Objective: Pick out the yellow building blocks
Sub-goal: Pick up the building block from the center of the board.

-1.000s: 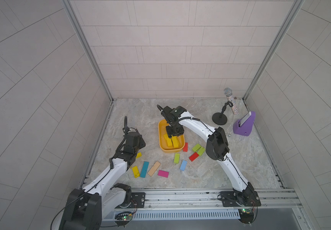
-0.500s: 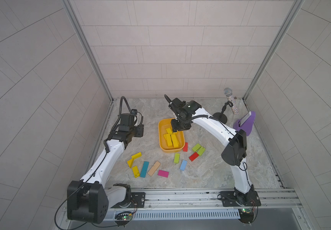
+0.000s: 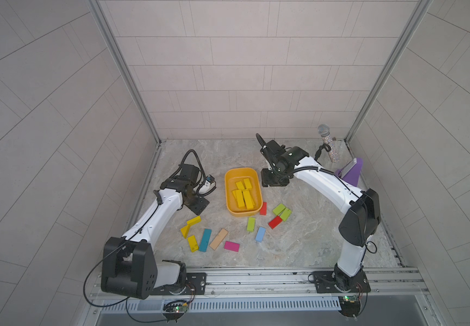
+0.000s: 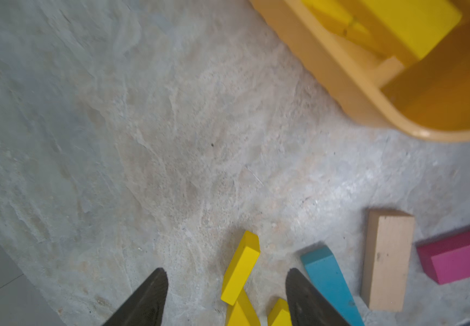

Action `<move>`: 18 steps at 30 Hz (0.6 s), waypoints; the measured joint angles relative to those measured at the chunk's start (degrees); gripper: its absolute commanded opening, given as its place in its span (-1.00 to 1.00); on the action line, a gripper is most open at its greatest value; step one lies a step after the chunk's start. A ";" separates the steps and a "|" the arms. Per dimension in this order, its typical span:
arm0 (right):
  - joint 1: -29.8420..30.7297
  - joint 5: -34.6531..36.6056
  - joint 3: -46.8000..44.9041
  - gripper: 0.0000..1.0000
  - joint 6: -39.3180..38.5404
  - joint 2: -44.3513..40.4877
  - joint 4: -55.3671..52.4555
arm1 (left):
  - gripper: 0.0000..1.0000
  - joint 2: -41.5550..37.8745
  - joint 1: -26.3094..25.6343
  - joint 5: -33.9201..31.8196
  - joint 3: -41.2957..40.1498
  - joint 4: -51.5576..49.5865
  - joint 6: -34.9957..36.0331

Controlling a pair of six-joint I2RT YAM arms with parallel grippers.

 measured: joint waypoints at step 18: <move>-1.81 -0.90 -1.75 0.12 0.00 -0.63 0.79 | 0.27 -0.11 -0.70 -7.65 -11.21 6.05 5.55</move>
